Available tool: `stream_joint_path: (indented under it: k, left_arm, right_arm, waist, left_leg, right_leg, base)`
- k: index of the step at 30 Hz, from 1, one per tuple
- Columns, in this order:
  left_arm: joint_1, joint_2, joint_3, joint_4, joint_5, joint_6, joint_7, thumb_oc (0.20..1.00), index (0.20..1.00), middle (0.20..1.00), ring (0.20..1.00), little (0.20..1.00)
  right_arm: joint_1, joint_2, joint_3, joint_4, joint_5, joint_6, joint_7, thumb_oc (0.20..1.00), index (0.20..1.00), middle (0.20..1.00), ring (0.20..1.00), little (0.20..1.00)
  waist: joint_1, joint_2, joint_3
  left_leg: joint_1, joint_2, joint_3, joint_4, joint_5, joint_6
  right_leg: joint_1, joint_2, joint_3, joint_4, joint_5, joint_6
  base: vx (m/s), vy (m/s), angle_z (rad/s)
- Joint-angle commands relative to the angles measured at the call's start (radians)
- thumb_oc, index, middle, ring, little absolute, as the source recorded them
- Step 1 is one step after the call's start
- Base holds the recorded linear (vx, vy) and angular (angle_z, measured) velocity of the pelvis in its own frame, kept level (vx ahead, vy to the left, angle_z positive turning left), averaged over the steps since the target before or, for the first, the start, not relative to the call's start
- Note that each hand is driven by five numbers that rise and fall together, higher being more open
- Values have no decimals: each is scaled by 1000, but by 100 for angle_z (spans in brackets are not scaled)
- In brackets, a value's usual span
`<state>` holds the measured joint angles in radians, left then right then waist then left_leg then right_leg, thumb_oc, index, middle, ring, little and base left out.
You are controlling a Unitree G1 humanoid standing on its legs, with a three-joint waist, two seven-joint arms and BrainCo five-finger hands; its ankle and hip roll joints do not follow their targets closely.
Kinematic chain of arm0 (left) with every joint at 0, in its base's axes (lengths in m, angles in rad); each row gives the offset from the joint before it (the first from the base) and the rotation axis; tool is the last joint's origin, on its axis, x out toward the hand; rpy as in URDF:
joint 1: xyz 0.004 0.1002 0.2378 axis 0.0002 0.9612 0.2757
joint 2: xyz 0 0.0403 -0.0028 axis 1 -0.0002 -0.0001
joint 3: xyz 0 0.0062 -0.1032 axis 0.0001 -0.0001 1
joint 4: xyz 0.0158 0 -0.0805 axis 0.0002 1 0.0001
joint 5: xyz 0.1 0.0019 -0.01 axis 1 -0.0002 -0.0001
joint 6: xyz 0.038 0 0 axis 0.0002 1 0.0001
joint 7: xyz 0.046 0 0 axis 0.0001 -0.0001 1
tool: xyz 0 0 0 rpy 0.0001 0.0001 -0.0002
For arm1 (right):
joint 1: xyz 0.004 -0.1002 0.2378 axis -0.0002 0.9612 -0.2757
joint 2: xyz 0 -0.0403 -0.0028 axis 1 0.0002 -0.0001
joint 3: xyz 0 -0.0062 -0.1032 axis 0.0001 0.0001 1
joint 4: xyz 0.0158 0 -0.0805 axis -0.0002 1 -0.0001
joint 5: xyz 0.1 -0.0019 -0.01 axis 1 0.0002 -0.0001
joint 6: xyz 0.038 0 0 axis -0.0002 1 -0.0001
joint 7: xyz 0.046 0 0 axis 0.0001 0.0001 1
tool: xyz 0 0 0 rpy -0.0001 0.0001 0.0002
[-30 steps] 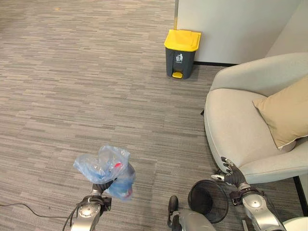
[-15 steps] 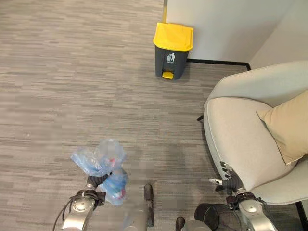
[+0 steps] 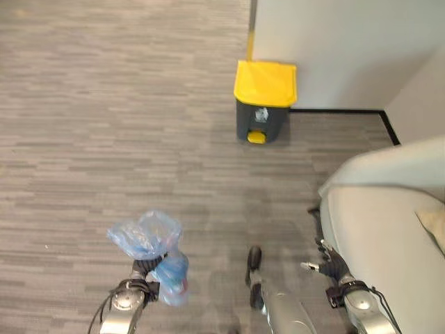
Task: Gather garbage on tea table into small bin, then transfer packed bag to large trash can.
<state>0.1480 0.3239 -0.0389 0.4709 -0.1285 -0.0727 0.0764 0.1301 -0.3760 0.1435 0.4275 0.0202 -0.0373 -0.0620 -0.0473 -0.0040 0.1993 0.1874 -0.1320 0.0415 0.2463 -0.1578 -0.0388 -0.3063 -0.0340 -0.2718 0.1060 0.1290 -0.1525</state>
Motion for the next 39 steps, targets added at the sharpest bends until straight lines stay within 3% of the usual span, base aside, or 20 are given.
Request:
stream_joint_path:
  k: [1, 2, 3, 5, 9, 11, 12, 16, 22, 24, 26, 27, 31, 34, 36, 39]
  left_arm:
    - [18, 100, 25, -99, -2, -43, -10, 200, 200, 200, 200, 200]
    - [10, 94, 16, -91, -8, -39, -11, 200, 200, 200, 200, 200]
    - [8, 92, 14, -88, -9, -38, -11, 200, 200, 200, 200, 200]
    - [-2, 88, 6, -83, -13, -38, -10, 200, 200, 200, 200, 200]
    - [-7, 90, -8, -84, -9, -40, -15, 200, 200, 200, 200, 200]
    - [-11, 91, -15, -83, -8, -40, -15, 200, 200, 200, 200, 200]
    - [-9, 91, -12, -87, -10, -41, -13, 200, 200, 200, 200, 200]
    - [17, 89, 1, -98, -2, -43, -15, 200, 200, 200, 200, 200]
    - [29, 101, 17, -104, -9, -41, -9, 200, 200, 200, 200, 200]
    - [31, 105, 20, -106, -8, -36, -10, 200, 200, 200, 200, 200]
    - [25, 112, 29, -100, -3, -32, 1, 200, 200, 200, 200, 200]
    - [24, 112, 29, -100, -3, -32, 1, 200, 200, 200, 200, 200]
    - [22, 109, 29, -83, -21, -41, 6, 200, 200, 200, 200, 200]
    - [26, 104, 30, -83, -17, -44, 7, 200, 200, 200, 200, 200]
    - [31, 90, 35, -79, -19, -45, 7, 200, 200, 200, 200, 200]
    - [34, 82, 34, -77, -21, -38, -3, 200, 200, 200, 200, 200]
  right_arm:
    - [-26, -18, -26, -40, 19, -46, -8, 1000, 1000, 1000, 1000, 1000]
    - [-31, -34, -29, -36, 17, -44, -18, 1000, 1000, 1000, 1000, 1000]
    - [-30, -36, -30, -32, 17, -40, -20, 1000, 1000, 1000, 1000, 1000]
    - [-36, -44, -30, -31, 23, -41, -27, 1000, 1000, 1000, 1000, 1000]
    - [-40, -51, -40, -29, 29, -44, -28, 1000, 1000, 1000, 1000, 1000]
    - [-41, -51, -43, -19, 29, -44, -36, 1000, 1000, 1000, 1000, 1000]
    - [-40, -47, -42, -13, 29, -41, -40, 1000, 1000, 1000, 1000, 1000]
    - [-37, -36, -34, -7, 11, -40, -29, 1000, 1000, 1000, 1000, 1000]
    - [-54, -19, -21, -12, -10, -31, -15, 1000, 1000, 1000, 1000, 1000]
    - [-59, -14, -16, -16, -14, -30, -8, 1000, 1000, 1000, 1000, 1000]
    - [-73, 4, -4, -24, -21, -28, -4, 1000, 1000, 1000, 1000, 1000]
    - [-74, 4, -4, -24, -21, -28, -4, 1000, 1000, 1000, 1000, 1000]
    - [-83, -9, 7, -27, -24, -23, -4, 1000, 1000, 1000, 1000, 1000]
    - [-65, -9, 3, -30, -25, -23, -2, 1000, 1000, 1000, 1000, 1000]
    - [-66, -12, 7, -18, -22, -30, -3, 1000, 1000, 1000, 1000, 1000]
    - [-53, -21, -10, -22, -7, -38, -9, 1000, 1000, 1000, 1000, 1000]
  waist:
    - [-10, -53, -44]
    - [-6, -49, -40]
    - [-9, -55, -40]
    - [-1, -62, -30]
    - [12, -74, -20]
    - [26, -71, -13]
    - [42, -59, -5]
    - [58, -59, -16]
    - [75, -68, -39]
    - [79, -64, -37]
    - [70, -44, -19]
    - [71, -44, -19]
    - [42, -27, 7]
    - [29, -40, 5]
    - [32, -45, -9]
    - [33, -49, -29]
  left_leg:
    - [-149, 212, 20, 77, 75, -50]
    - [-187, 228, 12, 187, 118, -48]
    - [-206, 226, 16, 206, 133, -40]
    - [-260, 221, 23, 220, 86, -18]
    - [-350, 164, 34, 102, 16, 1]
    - [-415, 138, 37, 24, 69, -7]
    - [-458, 127, 31, -35, 134, -18]
    - [-406, 105, 1, -80, 130, -8]
    - [-344, 82, 11, -98, 77, 39]
    - [-335, 70, 4, -97, 59, 61]
    - [-289, 70, 13, -123, 42, 86]
    - [-289, 70, 14, -123, 42, 86]
    - [-188, 76, 22, -149, -6, 81]
    - [-143, 76, -8, -136, -42, 64]
    - [-138, 87, -10, -106, -35, 42]
    - [-150, 140, -1, -36, -1, -7]
  right_leg:
    - [113, -51, 28, -23, -124, 222]
    - [151, -28, 38, -26, -154, 194]
    - [158, -29, 43, -29, -164, 188]
    - [189, -24, 63, -33, -186, 184]
    - [233, -33, 96, -56, -209, 197]
    - [265, -24, 104, -73, -215, 199]
    - [292, -5, 121, -79, -224, 201]
    - [322, -2, 158, -56, -247, 213]
    - [315, -37, 212, -5, -244, 248]
    - [285, -42, 231, 74, -246, 261]
    - [171, -51, 222, 233, -200, 284]
    - [169, -51, 223, 236, -201, 284]
    - [48, -79, 109, 108, -143, 272]
    - [50, -83, 103, 73, -136, 275]
    - [92, -77, 92, 38, -127, 261]
    - [155, -48, 71, -1, -149, 239]
  base:
    - [350, -297, 40]
    - [316, -257, 25]
    - [303, -215, 0]
    - [220, -88, -38]
    - [212, -9, -57]
    - [233, 36, -56]
    - [298, 81, -44]
    - [261, 124, -39]
    - [193, 125, -22]
    - [162, 155, -31]
    - [191, 159, -37]
    - [190, 71, -30]
    - [295, -64, -38]
    - [298, -193, 18]
    - [241, -190, 55]
    - [210, -228, 46]
